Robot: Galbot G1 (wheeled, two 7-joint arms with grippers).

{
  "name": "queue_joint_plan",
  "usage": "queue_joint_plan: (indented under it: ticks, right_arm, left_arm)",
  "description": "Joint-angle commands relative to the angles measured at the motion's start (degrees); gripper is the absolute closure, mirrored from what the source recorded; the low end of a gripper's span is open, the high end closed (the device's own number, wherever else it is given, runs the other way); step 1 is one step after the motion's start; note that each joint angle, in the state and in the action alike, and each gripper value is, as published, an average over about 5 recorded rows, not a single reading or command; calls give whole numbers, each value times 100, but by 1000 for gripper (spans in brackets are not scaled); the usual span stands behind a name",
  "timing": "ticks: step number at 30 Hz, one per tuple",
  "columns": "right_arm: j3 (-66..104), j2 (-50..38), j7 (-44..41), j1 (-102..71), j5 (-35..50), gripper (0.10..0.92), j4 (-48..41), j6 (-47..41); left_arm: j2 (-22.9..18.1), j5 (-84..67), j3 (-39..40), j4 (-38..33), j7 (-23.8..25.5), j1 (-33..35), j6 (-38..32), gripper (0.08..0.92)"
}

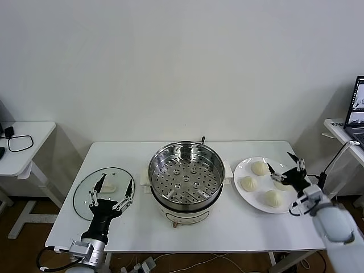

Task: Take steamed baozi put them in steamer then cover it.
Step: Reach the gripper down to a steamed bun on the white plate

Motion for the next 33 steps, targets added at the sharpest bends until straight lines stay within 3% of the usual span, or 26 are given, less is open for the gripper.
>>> queue_joint_plan:
  ticks: [1, 7, 11, 24, 33]
  right_arm:
    - [-1692, -1357, -2132, 2064, -721, 203, -1196, -183]
    - [-3380, -1224, -3858, 4028, -1181, 203, -2237, -146]
    - [-4250, -832, -4433, 5120, -1554, 203, -2981, -35]
    - [-4892, 852, -4903, 6116, -2483, 203, -4981, 269]
    - [-4534, 1604, -4812, 6018, -3133, 203, -5655, 433]
  left_arm:
    - [-22, 48, 52, -64, 2, 27, -19, 177]
    - [-40, 56, 28, -50, -2, 25, -19, 177]
    - [-63, 61, 38, -40, -4, 24, -18, 177]
    - [-113, 86, 78, 6, -2, -34, 18, 177]
    - [-155, 113, 43, 83, 2, -17, -13, 177]
